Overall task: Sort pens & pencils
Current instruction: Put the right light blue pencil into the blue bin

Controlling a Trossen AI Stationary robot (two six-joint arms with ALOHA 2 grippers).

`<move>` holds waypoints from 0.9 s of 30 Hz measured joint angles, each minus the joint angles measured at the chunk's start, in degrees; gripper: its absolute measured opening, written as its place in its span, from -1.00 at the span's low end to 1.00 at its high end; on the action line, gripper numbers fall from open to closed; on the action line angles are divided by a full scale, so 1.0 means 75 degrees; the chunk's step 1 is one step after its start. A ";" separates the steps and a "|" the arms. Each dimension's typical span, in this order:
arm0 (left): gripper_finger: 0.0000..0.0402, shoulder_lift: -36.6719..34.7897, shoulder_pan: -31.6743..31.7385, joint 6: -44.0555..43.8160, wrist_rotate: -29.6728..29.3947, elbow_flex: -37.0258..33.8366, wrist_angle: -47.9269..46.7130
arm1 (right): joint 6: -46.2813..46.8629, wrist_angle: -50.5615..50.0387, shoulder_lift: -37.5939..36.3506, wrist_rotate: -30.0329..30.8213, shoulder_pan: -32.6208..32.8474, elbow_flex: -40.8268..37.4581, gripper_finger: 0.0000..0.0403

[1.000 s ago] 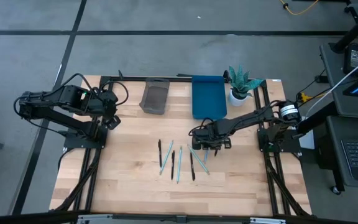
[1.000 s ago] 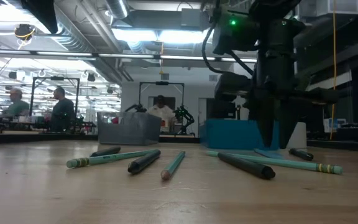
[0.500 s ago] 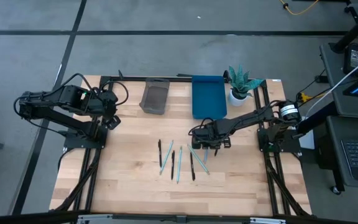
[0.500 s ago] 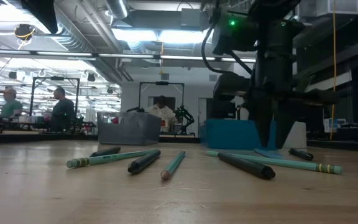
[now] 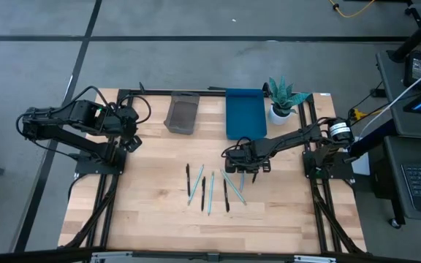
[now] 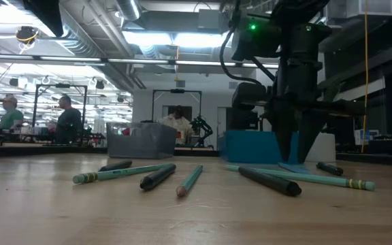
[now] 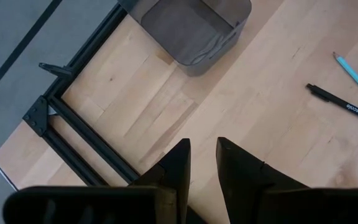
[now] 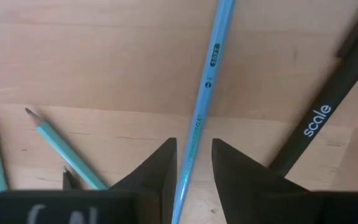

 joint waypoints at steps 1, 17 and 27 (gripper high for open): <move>-0.64 0.0000 -0.0001 0.0000 0.0000 0.0000 0.0000 | 0.0001 0.0000 0.0001 0.0001 -0.0002 0.0000 -0.49; -0.64 0.0000 -0.0001 0.0002 -0.0001 0.0000 0.0001 | 0.0025 0.0822 -0.0016 -0.0086 -0.0002 -0.0513 -0.49; -0.64 0.0000 -0.0001 0.0003 0.0000 0.0000 0.0000 | 0.0025 0.0772 -0.0016 -0.0043 -0.0002 -0.0513 -0.49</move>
